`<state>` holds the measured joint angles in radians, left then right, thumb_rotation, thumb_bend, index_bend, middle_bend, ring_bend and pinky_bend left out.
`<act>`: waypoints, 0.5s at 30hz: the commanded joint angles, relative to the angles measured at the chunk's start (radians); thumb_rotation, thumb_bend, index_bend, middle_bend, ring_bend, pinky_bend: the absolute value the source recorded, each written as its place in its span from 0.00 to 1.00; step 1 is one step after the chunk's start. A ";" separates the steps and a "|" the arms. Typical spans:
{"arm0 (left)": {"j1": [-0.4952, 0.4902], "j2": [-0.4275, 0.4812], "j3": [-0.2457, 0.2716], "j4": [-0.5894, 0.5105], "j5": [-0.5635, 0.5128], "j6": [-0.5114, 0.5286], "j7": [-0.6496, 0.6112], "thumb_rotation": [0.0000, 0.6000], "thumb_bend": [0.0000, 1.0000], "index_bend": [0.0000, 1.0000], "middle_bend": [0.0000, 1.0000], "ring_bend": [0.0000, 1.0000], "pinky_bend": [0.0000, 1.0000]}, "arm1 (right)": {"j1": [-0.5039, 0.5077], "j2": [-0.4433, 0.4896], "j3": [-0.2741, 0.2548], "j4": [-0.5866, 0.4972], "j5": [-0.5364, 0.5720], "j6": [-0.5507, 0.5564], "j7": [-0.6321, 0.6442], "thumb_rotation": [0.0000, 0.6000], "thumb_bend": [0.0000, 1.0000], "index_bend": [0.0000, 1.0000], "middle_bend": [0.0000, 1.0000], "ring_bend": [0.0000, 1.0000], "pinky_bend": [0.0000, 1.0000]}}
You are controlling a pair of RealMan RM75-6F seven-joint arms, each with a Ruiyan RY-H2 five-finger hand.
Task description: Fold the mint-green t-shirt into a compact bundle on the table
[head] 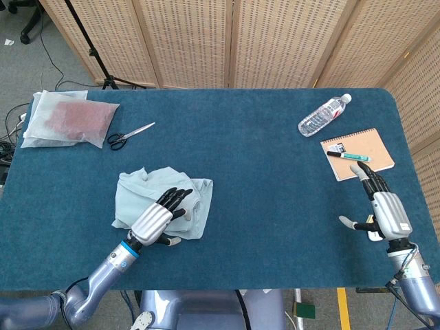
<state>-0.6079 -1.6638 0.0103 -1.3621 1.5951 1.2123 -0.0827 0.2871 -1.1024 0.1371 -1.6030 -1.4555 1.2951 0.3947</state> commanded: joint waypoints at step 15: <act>0.028 0.043 -0.029 -0.051 0.020 0.059 -0.103 0.97 0.00 0.00 0.00 0.00 0.00 | 0.000 -0.001 -0.001 -0.002 0.003 -0.002 -0.007 1.00 0.00 0.00 0.00 0.00 0.07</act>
<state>-0.5911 -1.6206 -0.0116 -1.4210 1.5657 1.2051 -0.1000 0.2875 -1.1038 0.1365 -1.6053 -1.4524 1.2934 0.3872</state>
